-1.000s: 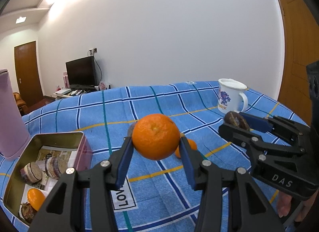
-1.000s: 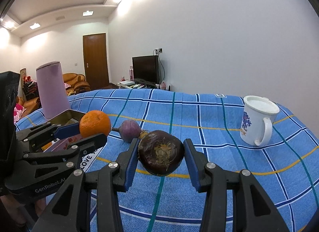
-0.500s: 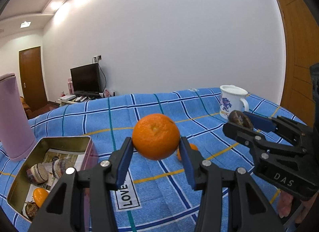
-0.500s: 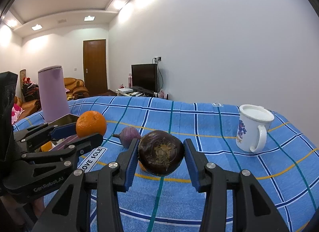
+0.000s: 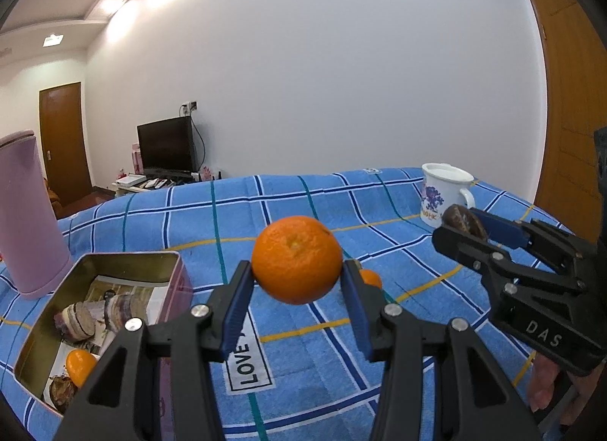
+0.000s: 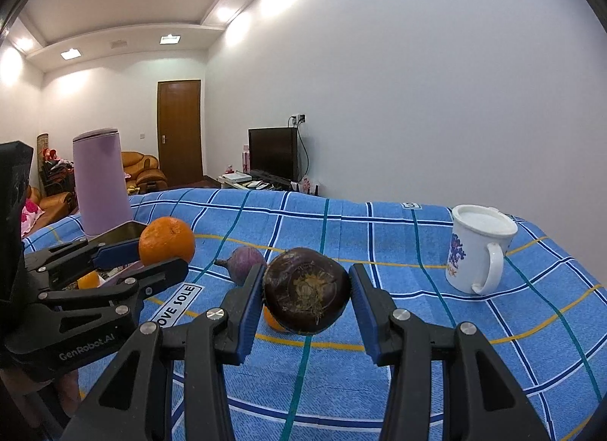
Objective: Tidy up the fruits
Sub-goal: 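Carry the large orange and the dark fruit over the pink tin with both tools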
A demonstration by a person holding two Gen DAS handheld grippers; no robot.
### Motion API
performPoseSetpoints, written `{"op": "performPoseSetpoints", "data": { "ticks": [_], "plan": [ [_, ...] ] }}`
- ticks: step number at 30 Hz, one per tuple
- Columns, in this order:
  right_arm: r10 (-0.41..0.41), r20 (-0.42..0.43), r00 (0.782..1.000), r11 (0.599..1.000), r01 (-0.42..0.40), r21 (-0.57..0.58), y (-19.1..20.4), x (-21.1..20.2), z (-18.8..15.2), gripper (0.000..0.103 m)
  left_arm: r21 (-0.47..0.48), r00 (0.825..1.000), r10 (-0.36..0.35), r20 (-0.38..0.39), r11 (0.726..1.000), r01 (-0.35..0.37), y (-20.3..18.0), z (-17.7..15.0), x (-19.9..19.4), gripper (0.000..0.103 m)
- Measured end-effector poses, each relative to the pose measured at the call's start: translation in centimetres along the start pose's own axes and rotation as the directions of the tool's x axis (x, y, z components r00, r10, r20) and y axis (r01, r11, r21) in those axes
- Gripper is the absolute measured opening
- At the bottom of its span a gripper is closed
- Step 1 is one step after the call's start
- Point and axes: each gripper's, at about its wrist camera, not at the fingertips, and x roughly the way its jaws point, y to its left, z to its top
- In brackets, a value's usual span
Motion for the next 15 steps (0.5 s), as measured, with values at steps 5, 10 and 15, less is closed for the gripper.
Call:
{"op": "performPoseSetpoints", "data": {
  "ticks": [5,10,15],
  "plan": [
    [0.005,0.003,1.0,1.0,-0.004,-0.004,0.2,0.1,0.2,0.046,-0.015,1.0,0.001,-0.005,1.0,-0.001,0.6,-0.1,-0.2,0.049],
    [0.019,-0.006,1.0,1.0,-0.019,-0.009,0.8,0.4,0.2,0.046,-0.016,1.0,-0.005,-0.008,1.0,0.005,0.9,-0.3,-0.5,0.049],
    [0.038,-0.025,0.999,0.999,-0.038,-0.019,1.7,0.6,0.3,0.047,-0.022,1.0,-0.002,-0.02,1.0,0.002,1.3,-0.4,-0.6,0.049]
  ]
}}
